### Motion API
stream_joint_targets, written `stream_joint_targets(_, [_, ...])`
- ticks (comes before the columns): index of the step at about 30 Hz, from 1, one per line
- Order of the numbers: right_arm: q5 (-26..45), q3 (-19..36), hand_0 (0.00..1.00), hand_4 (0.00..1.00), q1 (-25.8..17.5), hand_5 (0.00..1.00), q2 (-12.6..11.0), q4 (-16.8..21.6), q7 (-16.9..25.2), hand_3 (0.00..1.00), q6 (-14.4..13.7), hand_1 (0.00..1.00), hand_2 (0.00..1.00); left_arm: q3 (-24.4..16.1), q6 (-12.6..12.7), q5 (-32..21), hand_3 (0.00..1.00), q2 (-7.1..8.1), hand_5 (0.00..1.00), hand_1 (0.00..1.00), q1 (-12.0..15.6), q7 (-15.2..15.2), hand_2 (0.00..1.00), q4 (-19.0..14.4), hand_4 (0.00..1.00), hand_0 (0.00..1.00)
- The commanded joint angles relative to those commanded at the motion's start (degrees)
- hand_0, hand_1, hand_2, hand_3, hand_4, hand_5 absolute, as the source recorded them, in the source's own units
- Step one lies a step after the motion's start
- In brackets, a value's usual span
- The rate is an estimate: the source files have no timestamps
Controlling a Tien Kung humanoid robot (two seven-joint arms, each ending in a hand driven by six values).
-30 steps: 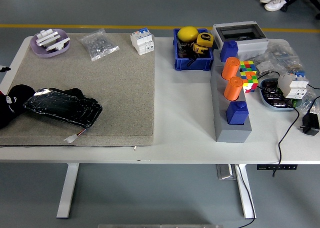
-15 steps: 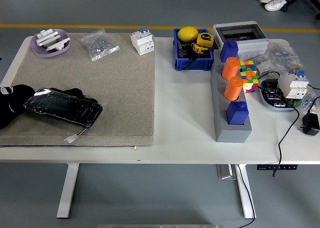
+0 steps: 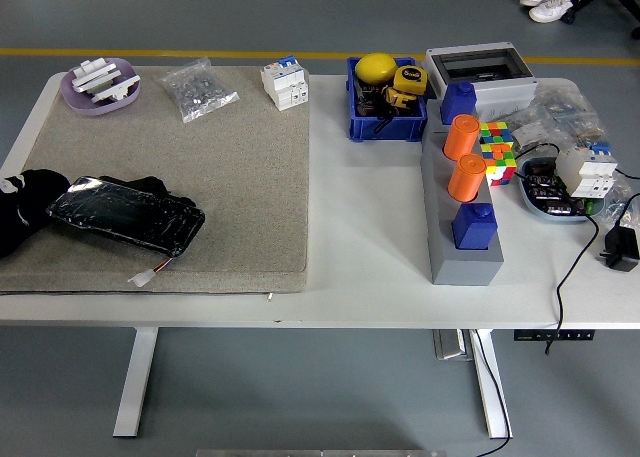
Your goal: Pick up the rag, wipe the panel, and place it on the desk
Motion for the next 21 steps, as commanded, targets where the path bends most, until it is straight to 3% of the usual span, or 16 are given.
stream_joint_targets(11, [-0.16, 0.4, 0.819, 0.932, -0.41, 0.768, 0.24, 0.03, -0.01, 0.629, -0.07, 0.672, 0.686, -1.65, -0.45, 1.51, 0.802, -1.85, 0.188, 0.838, 0.55, 0.32, 0.818, -0.3, 0.911, 0.776])
stream_joint_targets(12, [-0.19, 0.49, 0.822, 0.932, -0.48, 0.768, 0.32, 0.05, 0.01, 0.629, -0.08, 0.672, 0.686, -1.75, -0.48, 1.63, 0.802, -1.97, 0.15, 0.835, 0.6, 0.34, 0.817, -0.37, 0.883, 0.777])
stream_joint_targets(21, [-0.08, 0.69, 0.823, 0.933, -0.51, 0.77, 0.64, 0.0, 0.04, 0.63, -0.05, 0.672, 0.686, -2.31, -0.65, 1.9, 0.799, -1.86, 0.151, 0.836, 0.41, 0.19, 0.816, -0.96, 0.879, 0.777])
